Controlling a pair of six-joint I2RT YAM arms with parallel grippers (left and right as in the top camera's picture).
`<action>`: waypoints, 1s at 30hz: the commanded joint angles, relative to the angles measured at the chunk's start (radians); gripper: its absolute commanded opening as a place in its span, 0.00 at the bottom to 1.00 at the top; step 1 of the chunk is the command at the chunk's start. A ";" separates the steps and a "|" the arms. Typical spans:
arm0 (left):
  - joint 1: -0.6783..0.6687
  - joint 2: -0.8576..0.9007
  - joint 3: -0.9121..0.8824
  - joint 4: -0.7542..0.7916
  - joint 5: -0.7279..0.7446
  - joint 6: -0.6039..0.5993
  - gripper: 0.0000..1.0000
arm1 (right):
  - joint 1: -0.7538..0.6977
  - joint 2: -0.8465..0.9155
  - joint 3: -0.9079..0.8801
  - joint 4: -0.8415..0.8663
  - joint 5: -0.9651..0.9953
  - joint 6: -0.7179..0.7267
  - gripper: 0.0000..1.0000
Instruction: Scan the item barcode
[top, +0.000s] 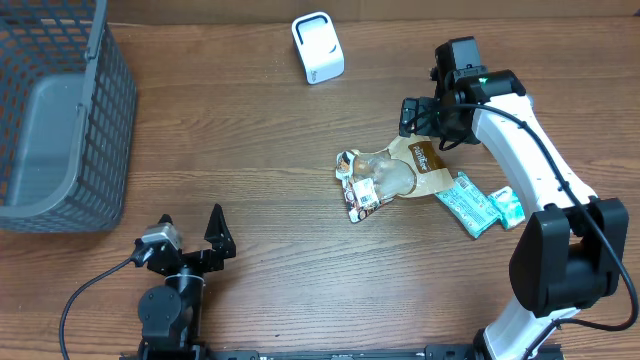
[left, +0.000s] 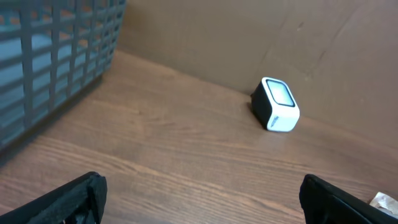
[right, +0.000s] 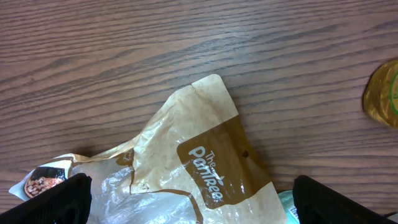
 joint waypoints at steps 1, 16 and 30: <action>0.002 -0.029 -0.003 0.000 0.003 0.071 0.99 | -0.002 -0.010 -0.002 0.005 0.013 0.003 1.00; 0.002 -0.045 -0.003 -0.003 0.024 0.142 1.00 | -0.002 -0.010 -0.002 0.005 0.013 0.003 1.00; 0.001 -0.045 -0.003 -0.004 0.032 0.180 1.00 | -0.002 -0.010 -0.002 0.005 0.013 0.003 1.00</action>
